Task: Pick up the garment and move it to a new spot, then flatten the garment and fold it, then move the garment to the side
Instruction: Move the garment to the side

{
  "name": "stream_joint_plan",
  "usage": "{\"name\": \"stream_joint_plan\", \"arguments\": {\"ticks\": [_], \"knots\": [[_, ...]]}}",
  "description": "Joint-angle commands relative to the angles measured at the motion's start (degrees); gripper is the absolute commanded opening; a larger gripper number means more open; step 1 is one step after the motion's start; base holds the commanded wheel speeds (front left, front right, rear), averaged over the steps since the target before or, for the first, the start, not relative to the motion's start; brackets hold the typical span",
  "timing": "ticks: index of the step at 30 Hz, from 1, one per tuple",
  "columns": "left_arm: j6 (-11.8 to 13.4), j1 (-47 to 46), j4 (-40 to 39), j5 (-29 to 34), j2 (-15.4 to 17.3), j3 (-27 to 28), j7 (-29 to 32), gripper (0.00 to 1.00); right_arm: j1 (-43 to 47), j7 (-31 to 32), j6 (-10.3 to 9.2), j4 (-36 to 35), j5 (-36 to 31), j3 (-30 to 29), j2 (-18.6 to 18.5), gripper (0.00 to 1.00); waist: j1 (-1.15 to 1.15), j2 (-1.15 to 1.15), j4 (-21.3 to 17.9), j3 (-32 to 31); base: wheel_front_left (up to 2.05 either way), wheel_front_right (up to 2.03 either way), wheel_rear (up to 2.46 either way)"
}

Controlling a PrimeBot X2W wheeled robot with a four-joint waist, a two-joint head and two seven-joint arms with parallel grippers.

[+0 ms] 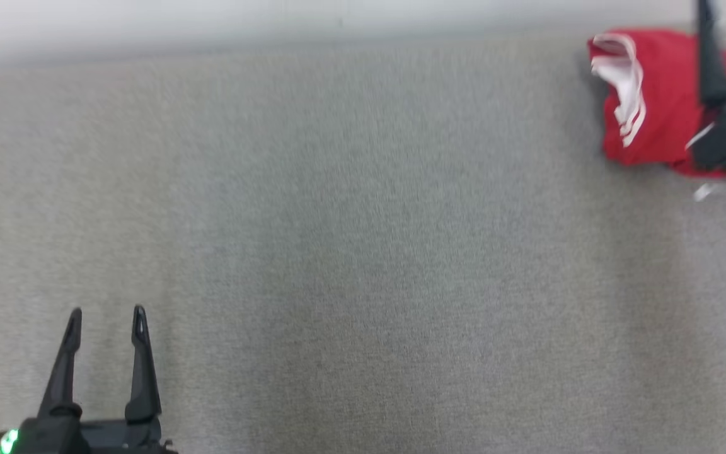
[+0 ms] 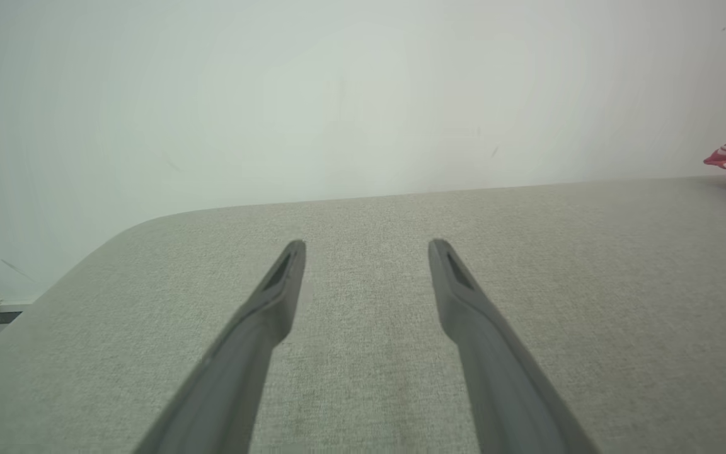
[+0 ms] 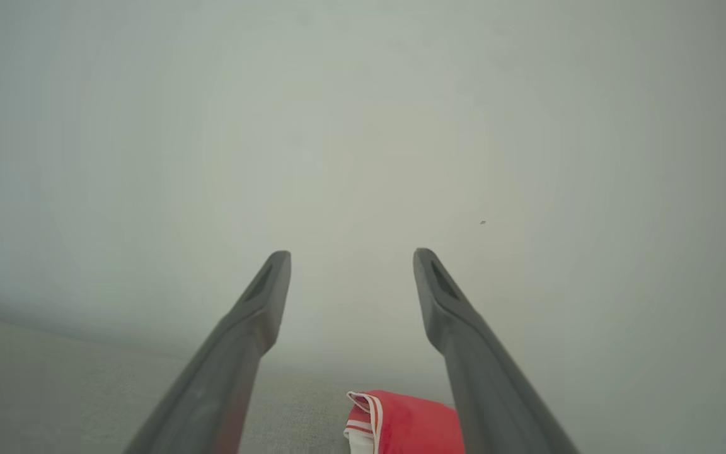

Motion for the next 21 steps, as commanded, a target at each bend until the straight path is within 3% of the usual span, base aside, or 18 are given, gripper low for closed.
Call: {"name": "stream_joint_plan", "arguments": {"ticks": [1,10,21], "knots": [[-0.1,1.3,0.3,-0.2,-0.2,0.1,-0.2,1.0,2.5,-0.5,-0.17,-0.6,-0.6,-0.6,1.4,1.0,0.01,0.0,1.4,-5.7,0.0,0.0,0.0],[-0.3,4.3,2.8,0.3,-0.5,0.5,-0.2,1.0,16.4,-1.6,-0.17,-6.2,-3.3,-4.3,9.5,1.0,0.01,0.0,2.7,-10.7,0.0,0.0,0.0],[-0.8,5.5,5.2,-0.5,-1.0,0.6,-0.2,1.0,33.7,-1.8,-0.17,-11.9,-4.8,-9.0,16.6,1.0,0.01,0.0,4.5,-14.4,0.0,0.0,0.0]]}}
